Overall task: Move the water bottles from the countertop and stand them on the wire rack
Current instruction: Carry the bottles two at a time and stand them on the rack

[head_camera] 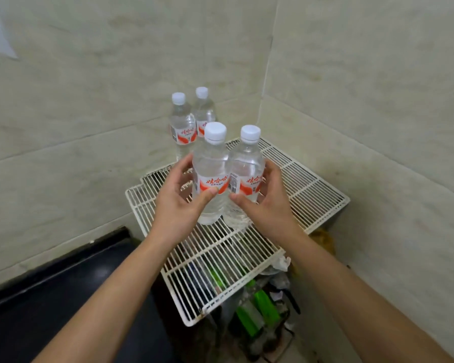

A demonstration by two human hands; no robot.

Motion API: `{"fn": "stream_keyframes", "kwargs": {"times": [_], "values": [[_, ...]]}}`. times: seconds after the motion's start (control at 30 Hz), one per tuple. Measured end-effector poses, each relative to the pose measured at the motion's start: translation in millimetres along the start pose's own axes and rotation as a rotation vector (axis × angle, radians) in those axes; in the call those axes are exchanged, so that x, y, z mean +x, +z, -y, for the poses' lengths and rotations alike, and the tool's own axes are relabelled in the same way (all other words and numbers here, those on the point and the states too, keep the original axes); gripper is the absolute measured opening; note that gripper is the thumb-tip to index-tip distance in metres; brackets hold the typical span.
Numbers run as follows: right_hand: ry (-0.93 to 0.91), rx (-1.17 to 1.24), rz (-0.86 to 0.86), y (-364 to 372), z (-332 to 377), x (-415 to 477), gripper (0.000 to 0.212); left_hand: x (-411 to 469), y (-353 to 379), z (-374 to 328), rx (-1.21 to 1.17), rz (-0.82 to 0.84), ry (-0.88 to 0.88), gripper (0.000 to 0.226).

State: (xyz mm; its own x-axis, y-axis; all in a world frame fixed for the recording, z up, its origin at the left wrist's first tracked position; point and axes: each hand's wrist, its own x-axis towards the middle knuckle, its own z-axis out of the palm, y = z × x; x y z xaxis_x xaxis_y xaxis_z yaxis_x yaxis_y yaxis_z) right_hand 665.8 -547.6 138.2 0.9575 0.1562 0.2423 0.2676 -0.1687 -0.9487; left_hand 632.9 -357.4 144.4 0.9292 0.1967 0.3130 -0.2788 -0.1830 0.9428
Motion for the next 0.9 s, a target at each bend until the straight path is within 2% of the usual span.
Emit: {"fn": "stream_keyframes", "kwargs": {"times": [0.1,0.17,0.4,0.5,0.73,0.9], "values": [[0.009,-0.016,0.023,9,-15,32,0.095,22,1,17,0.017,-0.002,-0.038,0.067],[-0.040,-0.054,0.015,13,-24,55,0.087,33,-2,30,0.019,-0.051,-0.085,0.065],[-0.094,-0.109,-0.009,5,-56,161,0.091,88,-31,55,0.073,-0.429,-0.148,0.065],[-0.082,-0.120,0.004,3,-72,201,0.090,115,-44,67,0.115,-0.521,-0.164,0.064],[-0.082,-0.041,0.148,22,-89,259,0.092,151,-41,90,0.066,-0.500,-0.222,0.067],[-0.120,-0.149,0.253,19,-105,276,0.093,149,-42,103,0.161,-0.461,-0.296,0.072]]}}
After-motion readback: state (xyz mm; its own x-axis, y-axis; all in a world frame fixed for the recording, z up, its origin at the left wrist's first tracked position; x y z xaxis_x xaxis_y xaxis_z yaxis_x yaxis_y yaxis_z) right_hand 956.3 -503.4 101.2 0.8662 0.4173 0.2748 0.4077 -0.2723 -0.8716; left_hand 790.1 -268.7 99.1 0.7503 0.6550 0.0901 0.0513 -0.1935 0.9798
